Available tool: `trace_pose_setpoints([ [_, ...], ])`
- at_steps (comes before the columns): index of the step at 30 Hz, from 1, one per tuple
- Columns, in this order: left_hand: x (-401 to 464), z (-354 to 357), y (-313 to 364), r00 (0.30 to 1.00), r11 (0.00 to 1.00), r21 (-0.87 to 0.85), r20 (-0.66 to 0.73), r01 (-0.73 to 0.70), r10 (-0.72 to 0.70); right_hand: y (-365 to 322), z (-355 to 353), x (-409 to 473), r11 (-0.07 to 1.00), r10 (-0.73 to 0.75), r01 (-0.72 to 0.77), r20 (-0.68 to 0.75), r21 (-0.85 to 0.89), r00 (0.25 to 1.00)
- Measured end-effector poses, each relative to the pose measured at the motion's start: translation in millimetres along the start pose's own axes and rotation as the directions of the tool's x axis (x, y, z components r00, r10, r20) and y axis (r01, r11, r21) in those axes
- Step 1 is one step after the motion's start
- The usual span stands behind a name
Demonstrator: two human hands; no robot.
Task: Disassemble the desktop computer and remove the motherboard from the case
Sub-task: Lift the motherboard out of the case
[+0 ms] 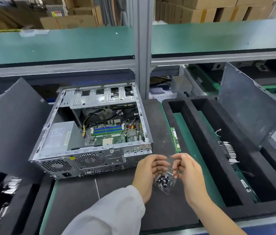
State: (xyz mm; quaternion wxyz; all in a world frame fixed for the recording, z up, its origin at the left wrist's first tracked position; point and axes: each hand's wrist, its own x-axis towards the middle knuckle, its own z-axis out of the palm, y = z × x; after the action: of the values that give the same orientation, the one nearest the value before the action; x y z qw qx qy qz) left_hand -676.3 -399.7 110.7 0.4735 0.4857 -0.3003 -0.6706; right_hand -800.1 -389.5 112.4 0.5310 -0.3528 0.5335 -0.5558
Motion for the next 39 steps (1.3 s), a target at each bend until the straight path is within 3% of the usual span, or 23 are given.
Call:
trace_pose_setpoints([
  [4, -15, -4, 62, 0.987, 0.997, 0.000, 0.145, -0.071, 0.071, -43, 48, 13, 0.996, -0.019, 0.003, 0.181, 0.088, 0.983],
  [9, -5, -52, 143, 0.990, 0.991, 0.072, 0.087, -0.117, 0.110, -69, 137, 42, 0.991, 0.045, -0.087, 0.357, 0.102, 0.933],
  [13, 24, -125, 186, 0.997, 0.958, 0.277, 0.021, -0.078, 0.076, -63, 201, 80, 0.961, 0.277, -0.236, 0.500, -0.145, 0.821],
  [15, 46, -160, 198, 0.995, 0.879, 0.469, -0.013, -0.080, 0.097, -53, 221, 102, 0.906, 0.395, -0.236, 0.498, -0.352, 0.772],
  [17, 71, -186, 204, 0.994, 0.687, 0.722, 0.009, -0.083, 0.110, -41, 233, 125, 0.785, 0.462, -0.120, 0.444, -0.608, 0.768],
  [18, 84, -194, 205, 0.994, 0.528, 0.844, 0.053, -0.098, 0.099, -33, 237, 135, 0.668, 0.464, -0.004, 0.413, -0.744, 0.784],
  [20, 107, -204, 203, 0.986, 0.154, 0.975, 0.166, -0.162, -0.014, -17, 242, 152, 0.280, 0.467, 0.289, 0.393, -0.916, 0.793],
  [22, 124, -205, 198, 0.964, -0.127, 0.963, 0.216, -0.237, -0.156, 0, 245, 157, -0.045, 0.560, 0.496, 0.389, -0.867, 0.731],
  [24, 137, -202, 192, 0.946, -0.283, 0.917, 0.216, -0.281, -0.241, 15, 246, 155, -0.123, 0.702, 0.586, 0.347, -0.801, 0.622],
  [26, 146, -198, 186, 0.904, -0.284, 0.894, 0.237, -0.347, -0.356, 27, 243, 154, -0.084, 0.756, 0.549, 0.306, -0.832, 0.579],
  [30, 151, -198, 172, 0.713, -0.101, 0.890, 0.285, -0.446, -0.640, 34, 231, 159, 0.105, 0.788, 0.272, 0.247, -0.957, 0.564],
  [32, 150, -199, 165, 0.682, -0.117, 0.890, 0.247, -0.440, -0.688, 31, 228, 163, 0.180, 0.762, 0.225, 0.280, -0.958, 0.584],
  [34, 147, -197, 163, 0.686, -0.165, 0.902, 0.174, -0.398, -0.706, 28, 227, 165, 0.185, 0.742, 0.277, 0.319, -0.943, 0.590],
  [36, 143, -194, 165, 0.685, -0.151, 0.927, 0.137, -0.343, -0.716, 26, 225, 162, 0.135, 0.797, 0.381, 0.328, -0.915, 0.507],
  [39, 135, -193, 174, 0.713, -0.142, 0.931, 0.154, -0.337, -0.685, 31, 226, 150, -0.002, 0.841, 0.694, 0.374, -0.720, 0.391],
])
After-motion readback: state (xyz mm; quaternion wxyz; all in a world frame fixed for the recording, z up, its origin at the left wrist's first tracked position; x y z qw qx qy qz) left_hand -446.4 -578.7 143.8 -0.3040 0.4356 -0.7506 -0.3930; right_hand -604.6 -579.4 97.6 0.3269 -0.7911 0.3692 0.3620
